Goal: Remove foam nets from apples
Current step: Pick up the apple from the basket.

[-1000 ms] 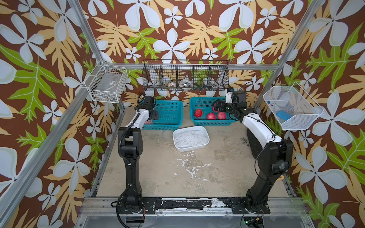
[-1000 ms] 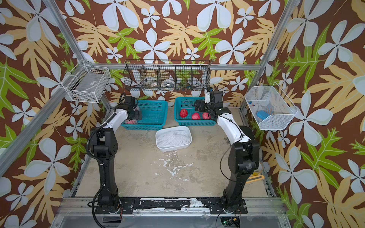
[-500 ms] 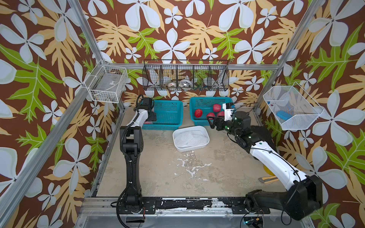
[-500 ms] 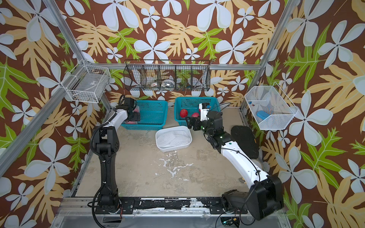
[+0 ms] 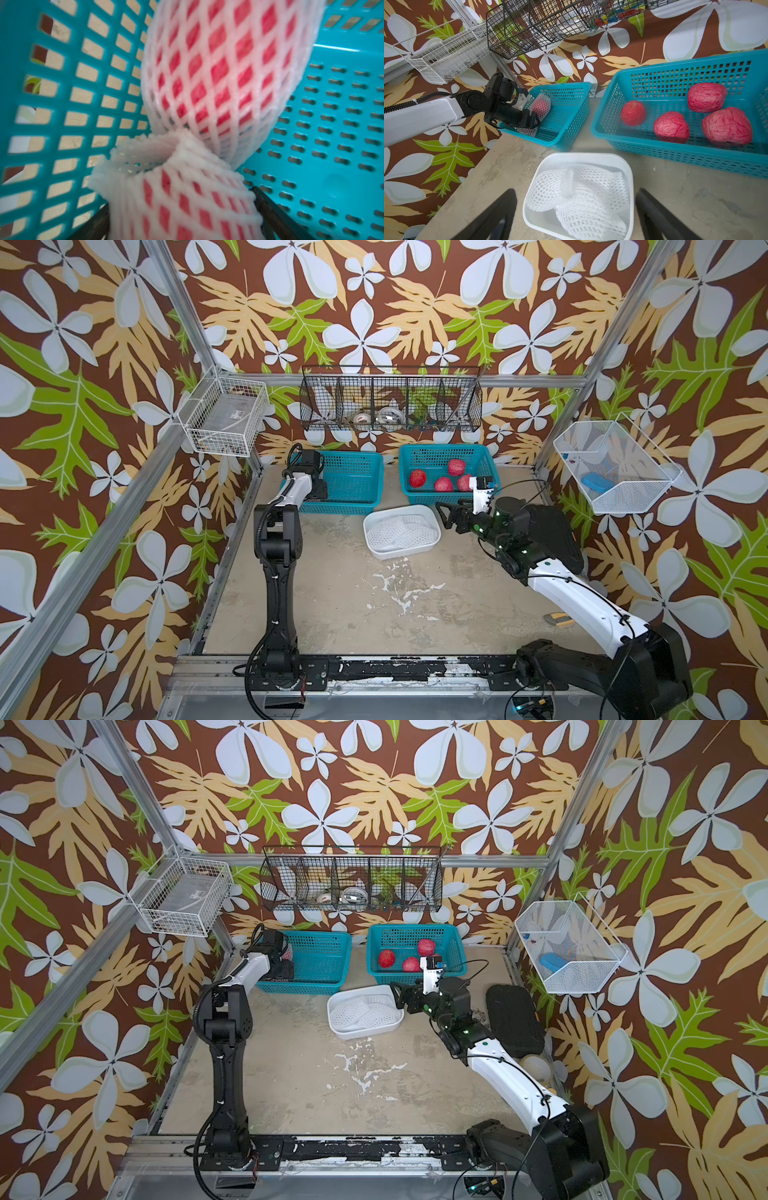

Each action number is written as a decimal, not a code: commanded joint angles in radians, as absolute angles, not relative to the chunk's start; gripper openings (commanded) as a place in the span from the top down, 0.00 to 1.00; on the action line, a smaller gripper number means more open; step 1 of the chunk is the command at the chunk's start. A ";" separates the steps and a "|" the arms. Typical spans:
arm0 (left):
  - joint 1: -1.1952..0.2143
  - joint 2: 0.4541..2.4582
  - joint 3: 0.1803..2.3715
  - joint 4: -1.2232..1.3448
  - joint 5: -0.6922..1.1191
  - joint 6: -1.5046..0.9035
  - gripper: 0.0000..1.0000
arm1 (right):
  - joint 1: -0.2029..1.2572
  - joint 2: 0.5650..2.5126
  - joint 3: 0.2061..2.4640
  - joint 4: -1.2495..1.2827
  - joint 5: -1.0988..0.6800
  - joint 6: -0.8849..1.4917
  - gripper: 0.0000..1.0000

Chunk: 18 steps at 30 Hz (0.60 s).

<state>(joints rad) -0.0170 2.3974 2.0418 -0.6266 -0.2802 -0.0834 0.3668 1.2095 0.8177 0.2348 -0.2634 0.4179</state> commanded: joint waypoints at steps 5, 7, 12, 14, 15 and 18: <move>-0.015 2.387 2.036 -0.617 -0.270 -0.069 0.21 | 0.369 1.238 0.827 0.261 -0.280 0.423 0.08; -0.015 2.385 2.037 -0.617 -0.265 -0.068 0.22 | 0.369 1.245 0.831 0.257 -0.277 0.425 0.08; -0.015 2.376 2.038 -0.616 -0.268 -0.061 0.26 | 0.368 1.268 0.847 0.251 -0.287 0.430 0.08; -0.015 2.370 2.036 -0.617 -0.272 -0.060 0.26 | 0.369 1.277 0.853 0.243 -0.291 0.430 0.08; -0.015 2.368 2.036 -0.616 -0.274 -0.058 0.26 | 0.368 1.281 0.853 0.242 -0.292 0.430 0.08; -0.015 2.365 2.039 -0.615 -0.266 -0.058 0.26 | 0.369 1.285 0.854 0.242 -0.290 0.430 0.08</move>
<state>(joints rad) -0.0170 2.3806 2.0354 -0.6201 -0.2710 -0.0689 0.3668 1.2835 0.8474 0.2348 -0.2867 0.4221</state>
